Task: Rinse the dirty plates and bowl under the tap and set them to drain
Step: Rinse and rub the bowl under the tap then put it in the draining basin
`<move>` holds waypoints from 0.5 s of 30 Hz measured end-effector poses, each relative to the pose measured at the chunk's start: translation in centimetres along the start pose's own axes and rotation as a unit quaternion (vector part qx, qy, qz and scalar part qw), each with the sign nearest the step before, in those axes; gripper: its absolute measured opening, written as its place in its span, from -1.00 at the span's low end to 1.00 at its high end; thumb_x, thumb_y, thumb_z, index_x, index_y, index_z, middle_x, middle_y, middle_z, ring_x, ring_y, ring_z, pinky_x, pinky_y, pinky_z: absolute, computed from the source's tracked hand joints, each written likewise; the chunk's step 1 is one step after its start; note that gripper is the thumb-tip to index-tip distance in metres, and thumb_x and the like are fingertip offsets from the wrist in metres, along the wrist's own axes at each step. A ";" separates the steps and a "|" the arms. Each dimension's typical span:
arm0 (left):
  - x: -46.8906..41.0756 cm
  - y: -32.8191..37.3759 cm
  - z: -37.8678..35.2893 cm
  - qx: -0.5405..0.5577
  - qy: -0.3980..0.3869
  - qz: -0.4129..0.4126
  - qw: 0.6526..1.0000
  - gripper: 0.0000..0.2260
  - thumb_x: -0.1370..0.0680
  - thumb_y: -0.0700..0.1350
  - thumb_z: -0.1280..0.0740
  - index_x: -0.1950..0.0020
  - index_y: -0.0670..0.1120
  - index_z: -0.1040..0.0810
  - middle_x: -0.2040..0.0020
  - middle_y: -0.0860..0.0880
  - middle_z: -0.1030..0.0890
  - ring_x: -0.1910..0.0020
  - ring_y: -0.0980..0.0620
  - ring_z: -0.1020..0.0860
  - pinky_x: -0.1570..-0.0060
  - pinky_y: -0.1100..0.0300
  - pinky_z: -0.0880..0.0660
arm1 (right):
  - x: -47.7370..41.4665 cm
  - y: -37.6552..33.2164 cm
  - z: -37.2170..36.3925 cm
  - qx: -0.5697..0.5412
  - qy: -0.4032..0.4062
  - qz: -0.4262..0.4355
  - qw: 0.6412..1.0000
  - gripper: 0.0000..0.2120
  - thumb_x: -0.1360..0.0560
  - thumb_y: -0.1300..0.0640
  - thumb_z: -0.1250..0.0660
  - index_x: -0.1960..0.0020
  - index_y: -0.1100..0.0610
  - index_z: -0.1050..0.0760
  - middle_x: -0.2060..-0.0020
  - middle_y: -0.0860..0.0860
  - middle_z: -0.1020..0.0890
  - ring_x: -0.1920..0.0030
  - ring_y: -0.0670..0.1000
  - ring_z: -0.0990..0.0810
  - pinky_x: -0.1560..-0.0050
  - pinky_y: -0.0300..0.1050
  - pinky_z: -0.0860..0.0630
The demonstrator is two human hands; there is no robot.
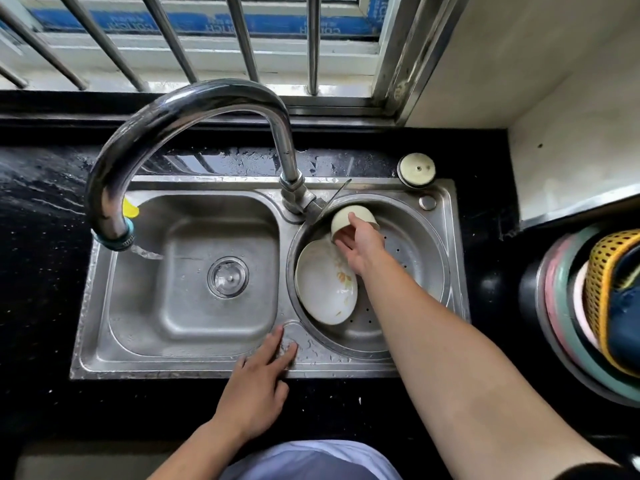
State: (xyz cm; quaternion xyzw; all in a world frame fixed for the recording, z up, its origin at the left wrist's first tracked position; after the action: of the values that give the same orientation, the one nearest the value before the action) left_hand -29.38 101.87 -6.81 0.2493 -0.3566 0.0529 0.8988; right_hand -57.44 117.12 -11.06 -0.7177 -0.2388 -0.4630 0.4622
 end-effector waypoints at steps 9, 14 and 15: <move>0.3 0.4 1.1 -0.020 -0.025 -0.016 0.999 -0.33 -0.53 -0.01 -0.20 -0.65 0.19 -0.16 -0.68 0.15 0.23 -0.66 0.03 -0.09 -0.55 -0.07 -0.23 | 4.7 1.4 2.9 0.098 -0.021 0.021 0.995 -0.59 -0.66 0.14 -0.25 -0.44 0.32 -0.43 -0.33 0.22 -0.58 -0.33 0.20 -0.57 -0.21 0.04 -0.55; 0.2 -0.5 1.8 -0.064 -0.019 -0.081 0.994 -0.35 -0.53 -0.02 -0.24 -0.64 0.17 -0.22 -0.71 0.03 0.10 -0.59 -0.08 -0.25 -0.51 0.02 -0.33 | 12.5 5.5 8.6 0.352 0.106 0.183 0.912 -0.75 -0.57 0.13 -0.25 0.22 0.19 -0.58 0.29 0.12 -0.57 0.20 0.10 -0.50 0.23 -0.02 -0.44; 0.2 -0.7 2.1 -0.078 -0.025 -0.099 0.992 -0.37 -0.55 -0.03 -0.25 -0.64 0.15 -0.24 -0.71 0.00 0.08 -0.57 -0.11 -0.28 -0.50 0.02 -0.33 | 14.2 7.1 9.8 0.354 0.121 0.189 0.908 -0.74 -0.57 0.09 -0.25 0.15 0.20 -0.62 0.23 0.13 -0.64 0.15 0.13 -0.56 0.15 0.02 -0.53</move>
State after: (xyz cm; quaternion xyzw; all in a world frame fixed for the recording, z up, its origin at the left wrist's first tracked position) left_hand -30.39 100.23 -5.63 0.2140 -0.3557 -0.0706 0.9070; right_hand -41.19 121.32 -3.06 -0.4769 -0.1892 -0.3351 0.7903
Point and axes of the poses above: each hand's wrist, its own x-axis away from the middle knuckle, its own z-axis out of the back of the hand, y = z × x, the point moved 3 cm from there along -x, towards the middle knuckle
